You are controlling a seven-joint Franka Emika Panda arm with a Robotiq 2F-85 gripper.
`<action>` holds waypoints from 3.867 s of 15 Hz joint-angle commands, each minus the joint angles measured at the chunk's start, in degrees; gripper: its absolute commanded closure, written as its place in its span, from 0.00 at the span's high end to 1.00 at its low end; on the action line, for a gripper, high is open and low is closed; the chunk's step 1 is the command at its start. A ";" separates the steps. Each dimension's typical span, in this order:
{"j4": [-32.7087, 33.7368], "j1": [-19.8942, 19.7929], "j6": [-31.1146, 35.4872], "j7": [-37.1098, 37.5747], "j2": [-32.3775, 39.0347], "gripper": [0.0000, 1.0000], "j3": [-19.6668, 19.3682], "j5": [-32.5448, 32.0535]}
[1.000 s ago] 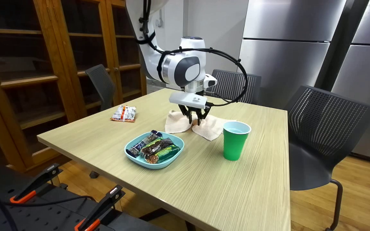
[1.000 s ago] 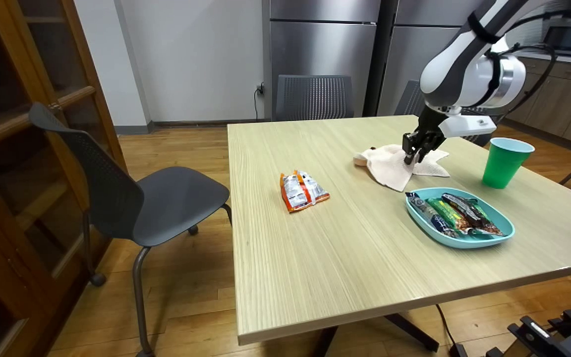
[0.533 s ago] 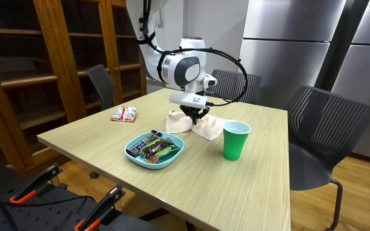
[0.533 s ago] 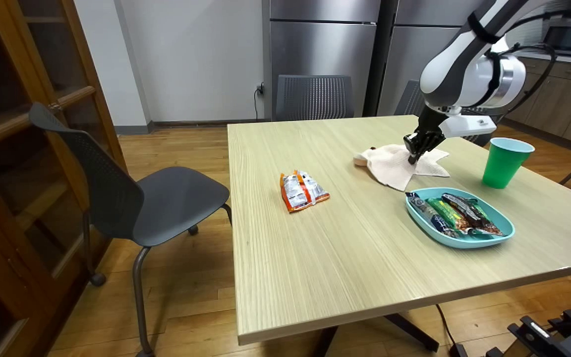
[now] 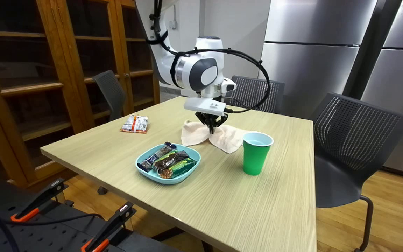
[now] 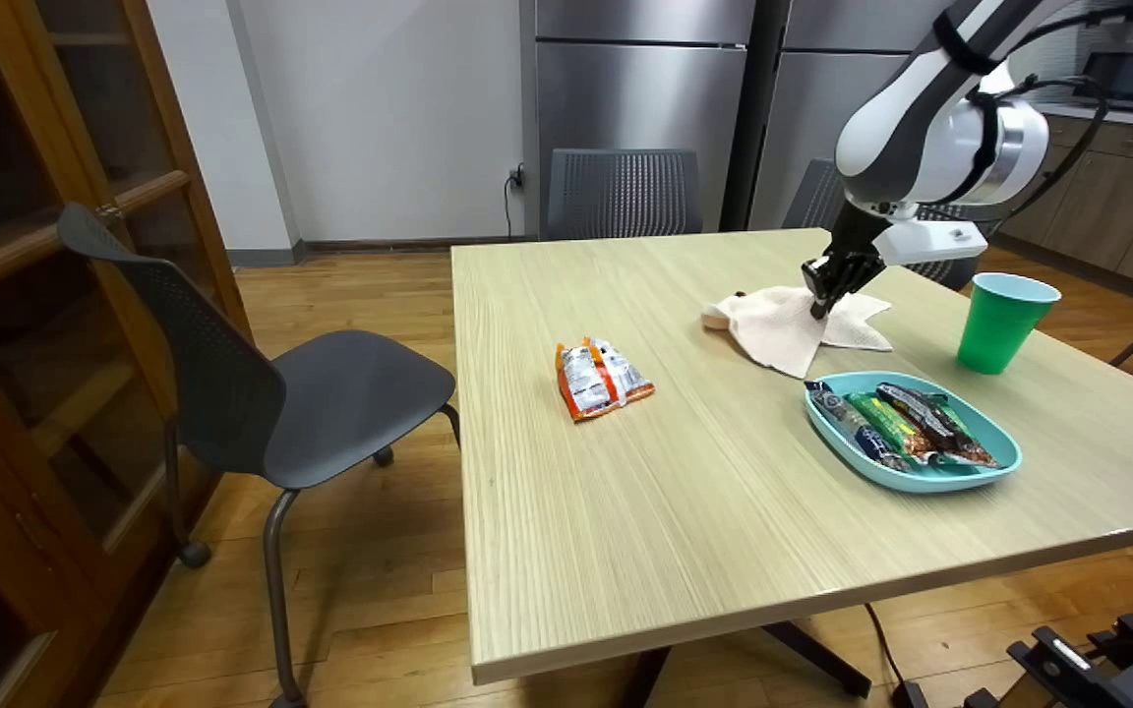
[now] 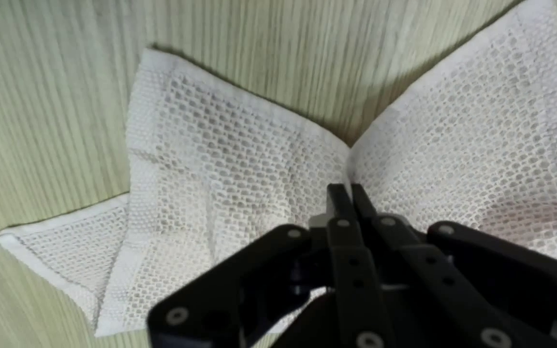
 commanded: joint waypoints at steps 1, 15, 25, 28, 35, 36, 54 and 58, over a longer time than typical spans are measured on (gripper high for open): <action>-4.52 0.52 -1.54 0.99 -5.07 0.01 -0.48 -1.17; -15.75 1.95 -2.35 0.49 -18.00 0.01 -1.74 -1.50; -20.71 3.70 -4.29 -0.81 -25.44 0.01 -1.20 -0.46; -21.78 4.41 -4.80 -1.11 -27.18 0.01 -1.36 -0.42; -24.20 5.04 -5.92 -3.68 -31.24 0.01 -1.21 0.61; -24.52 5.17 -6.28 -4.15 -31.75 0.01 -1.26 0.61; -26.82 8.78 -11.97 -14.44 -41.09 0.01 -3.72 6.26; -29.31 10.04 -11.85 -19.29 -43.66 0.01 -4.89 7.96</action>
